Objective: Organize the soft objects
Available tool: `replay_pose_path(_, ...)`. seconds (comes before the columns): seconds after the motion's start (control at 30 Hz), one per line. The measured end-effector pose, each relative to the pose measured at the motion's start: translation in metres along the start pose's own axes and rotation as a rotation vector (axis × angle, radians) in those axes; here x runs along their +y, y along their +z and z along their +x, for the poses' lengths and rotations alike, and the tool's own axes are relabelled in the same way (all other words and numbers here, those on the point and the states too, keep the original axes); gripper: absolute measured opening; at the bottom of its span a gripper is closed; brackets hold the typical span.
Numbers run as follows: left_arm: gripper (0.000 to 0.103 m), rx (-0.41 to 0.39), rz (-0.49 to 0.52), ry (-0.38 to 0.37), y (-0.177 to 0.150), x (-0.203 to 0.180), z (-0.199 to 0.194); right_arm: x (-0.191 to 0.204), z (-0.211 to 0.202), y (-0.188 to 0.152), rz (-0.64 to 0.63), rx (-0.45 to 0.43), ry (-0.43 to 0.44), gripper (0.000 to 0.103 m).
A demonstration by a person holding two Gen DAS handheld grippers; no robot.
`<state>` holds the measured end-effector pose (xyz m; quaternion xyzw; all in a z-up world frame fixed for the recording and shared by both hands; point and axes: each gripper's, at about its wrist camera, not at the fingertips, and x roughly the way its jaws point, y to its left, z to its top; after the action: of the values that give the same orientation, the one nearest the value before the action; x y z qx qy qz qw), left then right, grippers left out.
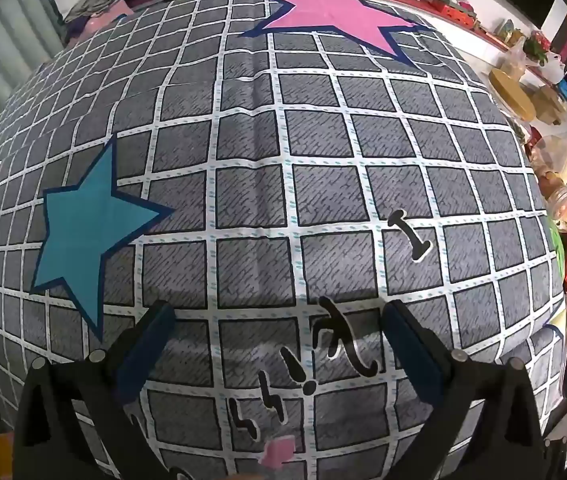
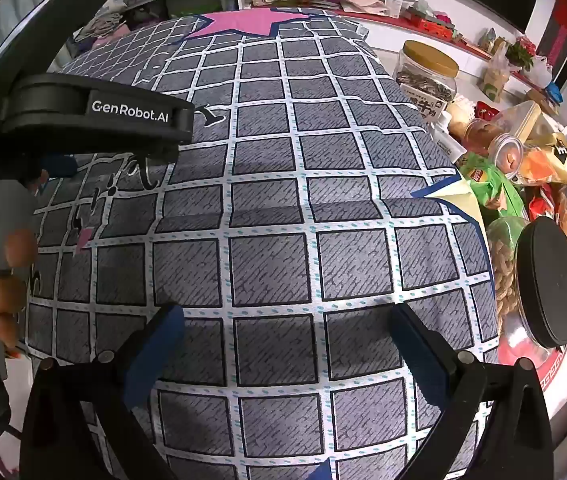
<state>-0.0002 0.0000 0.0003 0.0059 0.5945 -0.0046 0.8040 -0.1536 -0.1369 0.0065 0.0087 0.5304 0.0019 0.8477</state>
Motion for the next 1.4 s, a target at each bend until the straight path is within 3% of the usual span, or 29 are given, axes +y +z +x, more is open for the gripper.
replay_pose_path(0.47, 0.103, -0.050, -0.001, -0.002, -0.010, 0.002, -0.002, -0.002, 0.001, -0.005, 0.003, -0.051, -0.002, 0.102)
replay_pose_path(0.6, 0.103, -0.117, -0.005, 0.004, -0.034, 0.001, -0.016, 0.001, -0.007, -0.019, 0.002, -0.113, -0.004, 0.102)
replay_pose_path(0.73, 0.103, -0.093, -0.002, 0.002, -0.048, 0.000, -0.021, 0.003, -0.009, -0.023, 0.005, -0.147, -0.009, 0.102)
replay_pose_path(0.83, 0.103, -0.030, 0.011, -0.010, -0.039, 0.002, -0.025, 0.003, -0.009, -0.023, 0.010, -0.147, -0.014, 0.102)
replay_pose_path(0.97, 0.103, -0.053, 0.025, 0.018, -0.029, 0.006, -0.042, 0.001, -0.005, -0.012, -0.022, -0.074, 0.007, 0.102)
replay_pose_path(1.13, 0.103, -0.068, -0.006, -0.013, -0.030, 0.022, -0.077, -0.001, -0.008, 0.001, -0.029, 0.015, 0.059, 0.102)
replay_pose_path(1.23, 0.103, -0.085, -0.020, -0.035, -0.033, 0.032, -0.101, 0.001, -0.022, 0.011, -0.041, 0.013, 0.050, 0.102)
replay_pose_path(1.4, 0.103, -0.057, -0.033, 0.020, -0.055, 0.027, -0.081, 0.006, -0.013, 0.016, -0.026, -0.013, 0.034, 0.102)
